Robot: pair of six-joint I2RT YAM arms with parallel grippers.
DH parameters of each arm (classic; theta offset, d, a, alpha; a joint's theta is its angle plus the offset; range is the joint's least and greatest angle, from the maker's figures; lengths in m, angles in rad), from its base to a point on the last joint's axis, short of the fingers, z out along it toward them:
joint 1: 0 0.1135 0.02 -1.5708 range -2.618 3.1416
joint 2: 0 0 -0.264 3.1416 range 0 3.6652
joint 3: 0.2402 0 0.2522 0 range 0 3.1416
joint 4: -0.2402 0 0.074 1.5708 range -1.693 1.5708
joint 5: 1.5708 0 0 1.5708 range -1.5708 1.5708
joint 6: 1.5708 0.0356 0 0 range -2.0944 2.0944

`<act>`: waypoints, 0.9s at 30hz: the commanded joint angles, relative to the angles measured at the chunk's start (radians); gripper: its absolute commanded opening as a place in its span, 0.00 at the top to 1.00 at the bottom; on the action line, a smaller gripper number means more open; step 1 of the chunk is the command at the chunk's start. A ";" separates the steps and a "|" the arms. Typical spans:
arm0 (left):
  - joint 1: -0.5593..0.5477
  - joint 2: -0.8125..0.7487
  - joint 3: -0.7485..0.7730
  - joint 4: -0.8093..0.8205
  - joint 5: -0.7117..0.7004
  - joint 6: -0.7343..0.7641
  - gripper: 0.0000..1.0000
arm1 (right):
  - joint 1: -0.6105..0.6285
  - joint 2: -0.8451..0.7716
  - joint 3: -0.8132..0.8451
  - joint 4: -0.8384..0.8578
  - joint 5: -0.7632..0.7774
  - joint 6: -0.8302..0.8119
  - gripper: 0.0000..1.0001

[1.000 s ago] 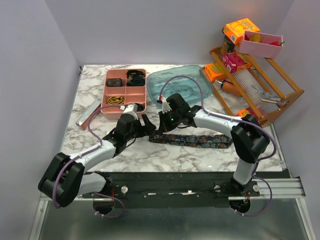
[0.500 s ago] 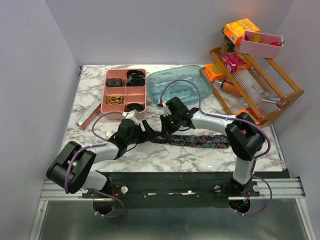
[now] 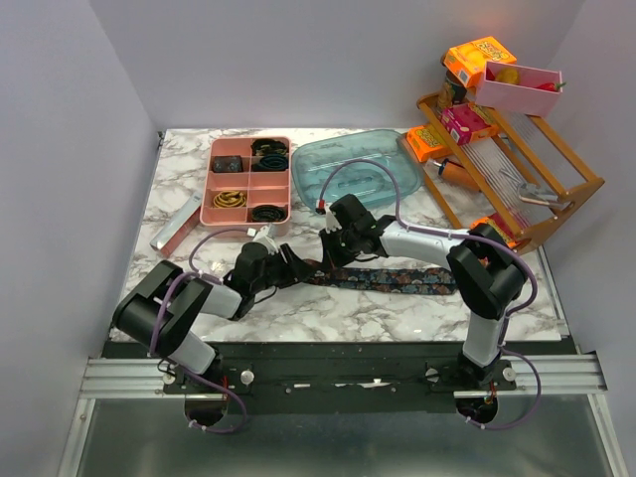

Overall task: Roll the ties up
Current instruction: Roll the tie at the center of the board.

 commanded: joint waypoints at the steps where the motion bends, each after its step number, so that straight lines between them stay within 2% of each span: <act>1: -0.015 0.040 0.002 0.108 0.040 -0.015 0.53 | 0.009 0.031 -0.019 -0.013 0.031 0.000 0.99; 5: -0.023 0.030 0.001 0.119 0.018 -0.020 0.67 | 0.009 0.027 -0.012 -0.007 0.020 0.001 0.99; 8: -0.026 -0.001 0.002 0.079 -0.011 -0.004 0.71 | 0.009 0.019 -0.002 -0.007 0.014 0.003 0.99; 18: -0.029 -0.153 0.071 -0.240 -0.120 0.115 0.71 | 0.009 -0.033 0.048 -0.028 0.053 0.004 0.99; 27: -0.047 -0.283 0.170 -0.619 -0.330 0.240 0.71 | 0.009 0.003 0.125 -0.047 -0.002 -0.003 0.99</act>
